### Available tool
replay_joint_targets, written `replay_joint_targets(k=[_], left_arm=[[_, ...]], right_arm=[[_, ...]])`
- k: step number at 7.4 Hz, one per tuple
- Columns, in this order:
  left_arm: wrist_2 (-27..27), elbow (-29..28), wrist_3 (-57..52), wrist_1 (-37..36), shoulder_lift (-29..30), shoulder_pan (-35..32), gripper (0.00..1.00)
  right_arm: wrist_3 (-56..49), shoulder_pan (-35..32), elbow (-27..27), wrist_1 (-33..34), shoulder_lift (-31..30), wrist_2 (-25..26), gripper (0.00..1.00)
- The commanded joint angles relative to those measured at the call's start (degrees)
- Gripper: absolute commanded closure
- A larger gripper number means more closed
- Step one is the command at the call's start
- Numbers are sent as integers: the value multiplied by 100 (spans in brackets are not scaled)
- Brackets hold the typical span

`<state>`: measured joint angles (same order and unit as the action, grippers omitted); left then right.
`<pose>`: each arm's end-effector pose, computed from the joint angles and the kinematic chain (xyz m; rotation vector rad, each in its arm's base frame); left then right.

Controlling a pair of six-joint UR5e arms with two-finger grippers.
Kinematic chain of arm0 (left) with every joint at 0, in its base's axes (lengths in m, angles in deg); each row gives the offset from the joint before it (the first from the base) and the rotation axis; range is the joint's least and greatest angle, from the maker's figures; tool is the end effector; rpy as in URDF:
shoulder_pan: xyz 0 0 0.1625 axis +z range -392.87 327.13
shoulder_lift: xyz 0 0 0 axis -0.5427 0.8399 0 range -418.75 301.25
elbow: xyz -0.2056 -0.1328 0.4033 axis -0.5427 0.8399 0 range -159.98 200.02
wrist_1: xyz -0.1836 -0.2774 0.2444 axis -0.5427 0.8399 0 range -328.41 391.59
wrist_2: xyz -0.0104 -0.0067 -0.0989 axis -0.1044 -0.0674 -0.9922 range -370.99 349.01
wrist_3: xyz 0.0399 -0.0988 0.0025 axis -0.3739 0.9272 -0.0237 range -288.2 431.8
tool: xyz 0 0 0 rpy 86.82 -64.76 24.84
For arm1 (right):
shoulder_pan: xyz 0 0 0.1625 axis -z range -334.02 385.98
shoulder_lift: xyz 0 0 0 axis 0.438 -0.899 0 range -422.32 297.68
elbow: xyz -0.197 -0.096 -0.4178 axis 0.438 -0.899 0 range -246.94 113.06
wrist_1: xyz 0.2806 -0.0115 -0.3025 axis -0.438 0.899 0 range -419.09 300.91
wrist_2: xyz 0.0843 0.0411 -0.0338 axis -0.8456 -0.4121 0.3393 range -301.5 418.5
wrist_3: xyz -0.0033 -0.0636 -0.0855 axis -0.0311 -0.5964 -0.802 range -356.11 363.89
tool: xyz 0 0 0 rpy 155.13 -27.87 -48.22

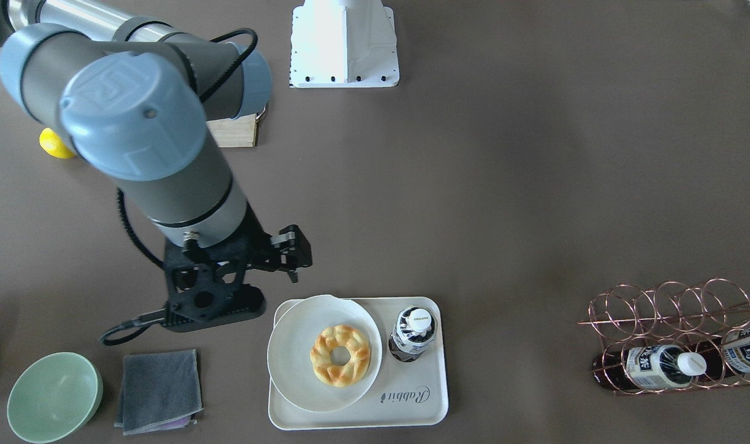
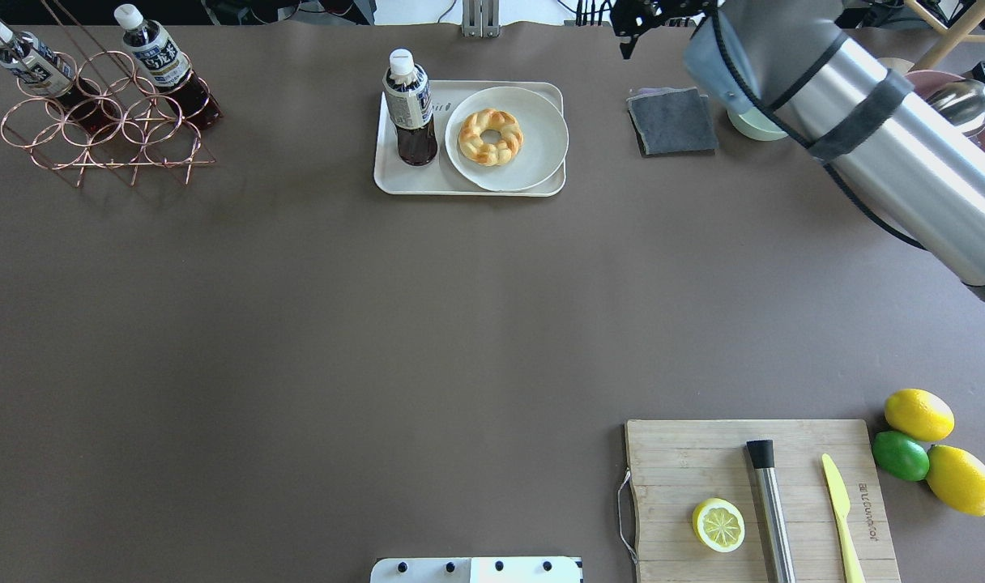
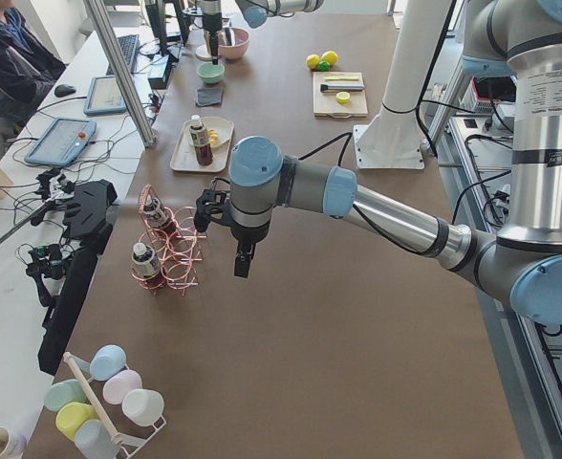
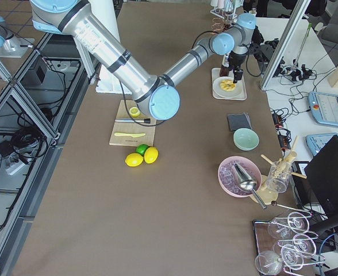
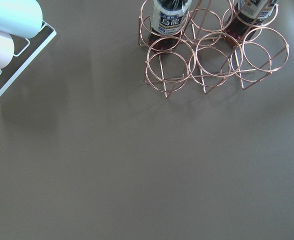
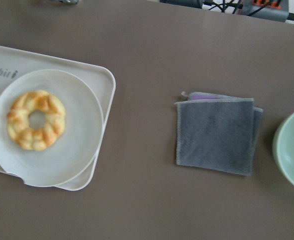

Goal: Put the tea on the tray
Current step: 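Open the right gripper and withdraw it from the tray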

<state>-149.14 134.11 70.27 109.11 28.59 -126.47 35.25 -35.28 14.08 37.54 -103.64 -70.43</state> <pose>-0.0821 -0.4470 0.5457 0.1842 0.8311 0.0318 -0.3188 -0.7190 0.2396 0.1493 -0.8484 -0.1532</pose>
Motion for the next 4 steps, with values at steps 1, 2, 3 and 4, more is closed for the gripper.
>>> replay_joint_targets(k=[1, 2, 3, 4], left_arm=[[77, -70, -23, -36, -6, 9, 3], [86, -123, -23, -36, 3, 17, 3], [86, -123, -23, -36, 11, 26, 3], [78, -106, -23, -36, 20, 35, 3]], right_arm=[[-2143, -1086, 423, 14, -1654, -308, 0], [-2857, -1464, 424, 23, -2130, -308, 0], [-3125, -1712, 580, 14, -2665, -317, 0], [-3180, -1758, 1000, -12, -3288, -308, 0]])
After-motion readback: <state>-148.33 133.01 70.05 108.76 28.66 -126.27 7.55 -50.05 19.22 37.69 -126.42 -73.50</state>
